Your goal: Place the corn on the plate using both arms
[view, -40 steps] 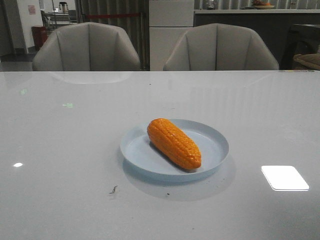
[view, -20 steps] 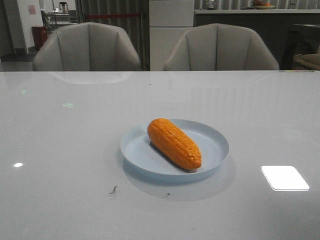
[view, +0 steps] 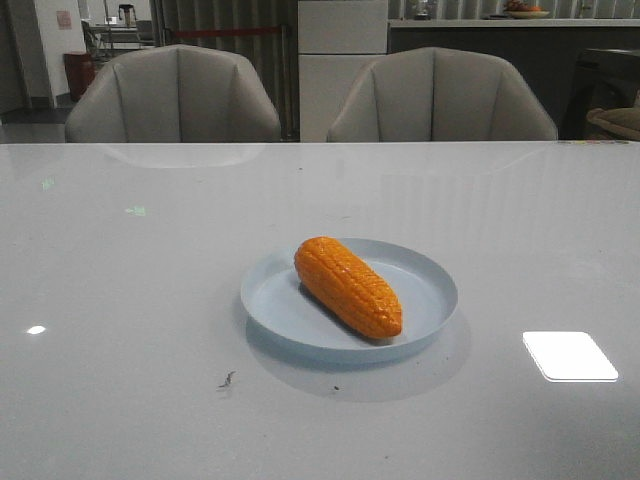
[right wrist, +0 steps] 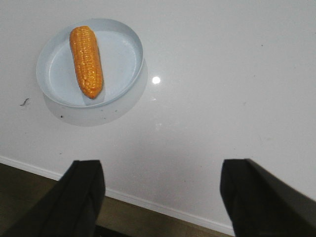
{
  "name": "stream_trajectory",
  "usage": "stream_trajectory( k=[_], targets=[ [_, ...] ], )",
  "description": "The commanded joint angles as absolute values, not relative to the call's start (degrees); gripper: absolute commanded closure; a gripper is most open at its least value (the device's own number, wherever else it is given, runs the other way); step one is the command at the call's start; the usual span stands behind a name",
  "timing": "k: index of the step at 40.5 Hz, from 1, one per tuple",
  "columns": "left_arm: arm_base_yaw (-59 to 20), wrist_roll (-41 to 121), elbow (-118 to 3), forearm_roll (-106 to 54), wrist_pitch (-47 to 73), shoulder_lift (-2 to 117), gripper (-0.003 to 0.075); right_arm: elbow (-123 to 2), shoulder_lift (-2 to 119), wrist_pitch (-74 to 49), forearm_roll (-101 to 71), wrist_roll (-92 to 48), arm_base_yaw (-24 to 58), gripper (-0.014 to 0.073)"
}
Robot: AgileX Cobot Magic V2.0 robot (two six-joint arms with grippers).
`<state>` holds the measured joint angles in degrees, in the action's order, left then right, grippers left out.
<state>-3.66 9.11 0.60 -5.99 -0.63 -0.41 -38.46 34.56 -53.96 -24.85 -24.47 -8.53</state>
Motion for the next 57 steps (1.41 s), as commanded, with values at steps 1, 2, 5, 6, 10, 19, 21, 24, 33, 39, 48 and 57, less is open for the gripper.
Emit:
stream_trajectory(
  k=[1, 2, 5, 6, 10, 19, 21, 24, 33, 39, 48, 57],
  targets=[
    [-3.56, 8.39, 2.71, -6.63, -4.63, -0.14, 0.0625, -39.87, 34.56, -51.25, -26.85, -25.16, -8.80, 0.0001],
    [-3.56, 8.39, 2.71, -6.63, -4.63, -0.14, 0.0625, -39.87, 34.56, -51.25, -26.85, -25.16, -8.80, 0.0001],
    [-3.56, 8.39, 2.71, -6.63, -4.63, -0.14, 0.0625, -39.87, 34.56, -51.25, -26.85, -25.16, -8.80, 0.0001],
    [-3.56, 8.39, 2.71, -6.63, -4.63, -0.14, 0.0625, -39.87, 34.56, -51.25, -26.85, -25.16, -8.80, 0.0001],
    [-3.56, 8.39, 2.71, -6.63, -4.63, -0.14, 0.0625, -39.87, 34.56, -51.25, -26.85, -25.16, -8.80, 0.0001],
    [-3.56, 8.39, 2.71, -6.63, -4.63, -0.14, 0.0625, -39.87, 34.56, -51.25, -26.85, -25.16, -8.80, 0.0001],
    [-3.56, 8.39, 2.71, -6.63, -4.63, -0.14, 0.0625, -39.87, 34.56, -51.25, -26.85, -25.16, -8.80, 0.0001],
    [-3.56, 8.39, 2.71, -6.63, -4.63, -0.14, 0.0625, -39.87, 34.56, -51.25, -26.85, -25.16, -8.80, 0.0001],
    [-3.56, 8.39, 2.71, -6.63, -4.63, -0.14, 0.0625, -39.87, 34.15, -50.74, -23.46, -25.16, -8.80, 0.0001],
    [-3.56, 8.39, 2.71, -6.63, -4.63, -0.14, 0.0625, -39.87, 34.15, -46.97, -22.60, -25.16, -8.80, 0.0001],
    [-3.56, 8.39, 2.71, -6.63, -4.63, -0.14, 0.0625, -39.87, 31.59, -44.81, -21.53, -25.16, -8.80, 0.0106],
    [-3.56, 8.39, 2.71, -6.63, -4.63, -0.14, 0.0625, -35.78, 24.01, -43.27, -17.01, -25.16, -8.73, 0.0468]
  ],
)
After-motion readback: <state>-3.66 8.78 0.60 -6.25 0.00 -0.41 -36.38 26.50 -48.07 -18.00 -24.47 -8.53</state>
